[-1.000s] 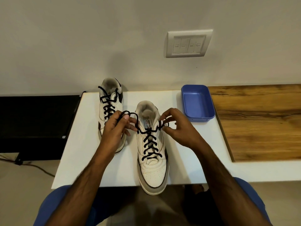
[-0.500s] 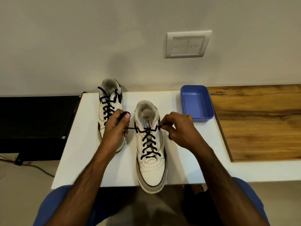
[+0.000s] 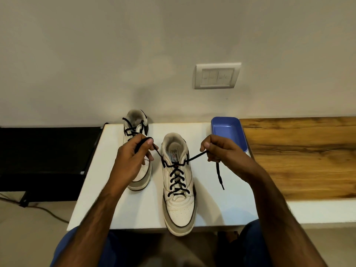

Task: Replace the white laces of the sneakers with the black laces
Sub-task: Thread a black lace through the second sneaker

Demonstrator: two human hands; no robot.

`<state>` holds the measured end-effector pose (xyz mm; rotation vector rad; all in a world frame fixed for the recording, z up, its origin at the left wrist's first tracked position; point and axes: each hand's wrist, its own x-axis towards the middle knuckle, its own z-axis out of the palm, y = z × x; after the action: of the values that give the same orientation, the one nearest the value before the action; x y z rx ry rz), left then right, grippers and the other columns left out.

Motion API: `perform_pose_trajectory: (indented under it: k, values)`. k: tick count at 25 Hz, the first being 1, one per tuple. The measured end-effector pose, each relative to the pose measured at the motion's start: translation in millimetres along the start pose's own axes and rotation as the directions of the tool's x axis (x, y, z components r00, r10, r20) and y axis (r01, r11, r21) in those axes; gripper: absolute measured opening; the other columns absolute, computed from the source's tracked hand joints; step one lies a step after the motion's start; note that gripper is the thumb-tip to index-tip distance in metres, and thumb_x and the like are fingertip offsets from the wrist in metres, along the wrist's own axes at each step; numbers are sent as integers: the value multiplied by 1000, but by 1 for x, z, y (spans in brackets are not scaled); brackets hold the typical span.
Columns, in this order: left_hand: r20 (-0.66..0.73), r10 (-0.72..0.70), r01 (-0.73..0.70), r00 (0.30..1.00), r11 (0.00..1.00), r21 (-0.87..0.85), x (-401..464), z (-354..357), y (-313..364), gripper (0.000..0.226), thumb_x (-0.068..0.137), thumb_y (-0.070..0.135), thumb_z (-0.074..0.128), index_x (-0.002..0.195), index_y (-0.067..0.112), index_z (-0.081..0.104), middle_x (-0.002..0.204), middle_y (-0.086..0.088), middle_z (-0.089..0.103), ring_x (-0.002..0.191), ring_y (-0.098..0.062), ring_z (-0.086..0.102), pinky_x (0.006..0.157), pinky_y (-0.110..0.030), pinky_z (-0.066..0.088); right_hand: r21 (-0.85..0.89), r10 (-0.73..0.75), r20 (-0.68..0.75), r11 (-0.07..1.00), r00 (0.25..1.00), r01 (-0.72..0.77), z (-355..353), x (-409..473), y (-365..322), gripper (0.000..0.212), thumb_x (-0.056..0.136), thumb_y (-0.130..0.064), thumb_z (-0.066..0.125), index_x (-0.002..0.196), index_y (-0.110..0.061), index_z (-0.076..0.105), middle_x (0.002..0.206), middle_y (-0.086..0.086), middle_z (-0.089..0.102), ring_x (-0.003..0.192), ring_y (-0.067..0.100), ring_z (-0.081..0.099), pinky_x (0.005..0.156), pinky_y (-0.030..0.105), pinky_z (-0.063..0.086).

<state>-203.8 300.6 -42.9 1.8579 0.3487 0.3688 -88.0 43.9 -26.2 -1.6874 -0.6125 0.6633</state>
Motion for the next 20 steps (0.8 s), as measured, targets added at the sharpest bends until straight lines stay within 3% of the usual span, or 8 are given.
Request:
perform_pose_trajectory:
  k: [3, 5, 7, 10, 13, 15, 17, 20]
  values:
    - [127, 165, -197, 978, 931, 307, 7, -11, 29, 20, 103, 22, 55, 89, 14, 67, 82, 9, 69, 66, -10, 64, 61, -23, 49, 81, -127, -36, 988, 991, 129, 5, 6, -34, 22, 104, -7, 47, 112, -1, 67, 81, 5, 60, 70, 12, 47, 63, 22, 39]
    - [216, 270, -343, 938, 808, 479, 13, -14, 51, 20, 101, 26, 59, 88, 14, 68, 76, 10, 64, 68, -6, 62, 62, -28, 49, 4, -181, -50, 983, 982, 182, 18, 17, -57, 29, 102, 1, 49, 121, -8, 68, 97, 5, 71, 75, 11, 57, 64, 20, 43]
    - [221, 342, -407, 913, 767, 496, 22, -14, 69, 20, 99, 25, 62, 88, 11, 69, 74, 9, 62, 69, -7, 61, 63, -31, 50, -118, -151, -5, 982, 989, 149, 34, 30, -71, 36, 96, 6, 55, 126, -11, 66, 110, 2, 72, 80, 1, 63, 68, 16, 47]
    - [128, 406, -421, 905, 810, 409, 27, -12, 100, 13, 96, 18, 67, 90, 8, 74, 74, 4, 65, 63, -10, 62, 62, -26, 50, -305, -45, 176, 947, 983, 98, 55, 44, -80, 32, 89, 0, 69, 120, -7, 68, 113, -3, 70, 91, -4, 65, 78, 13, 50]
    - [64, 280, -286, 958, 947, 143, 29, -7, 122, 17, 97, 18, 65, 87, 9, 75, 70, 2, 70, 60, -8, 64, 59, -20, 49, -338, -29, 235, 935, 972, 110, 65, 47, -91, 21, 95, -10, 67, 113, 0, 72, 105, 3, 74, 95, 9, 68, 82, 16, 52]
    - [45, 237, -235, 970, 971, -55, 33, -7, 127, 15, 98, 17, 64, 90, 7, 73, 82, -2, 74, 73, -13, 70, 63, -24, 52, -330, -58, 188, 936, 980, 119, 60, 47, -106, 21, 101, -8, 56, 109, 2, 73, 92, 4, 74, 78, 4, 66, 69, 12, 49]
    - [2, 236, -231, 972, 953, -197, 35, -11, 123, 10, 97, 16, 67, 100, 8, 70, 101, -6, 73, 91, -18, 70, 70, -27, 55, -429, -85, 149, 892, 985, 142, 47, 47, -124, 22, 103, -10, 52, 109, -3, 72, 88, 6, 76, 72, 6, 66, 62, 11, 46]
    - [68, 176, -155, 982, 957, -246, 32, -7, 102, 27, 94, 24, 70, 117, 17, 60, 124, 3, 67, 105, -15, 66, 79, -27, 56, -554, -90, 152, 817, 984, 160, 23, 47, -147, 17, 102, -12, 55, 109, -12, 70, 85, 1, 77, 71, 7, 68, 63, 15, 47]
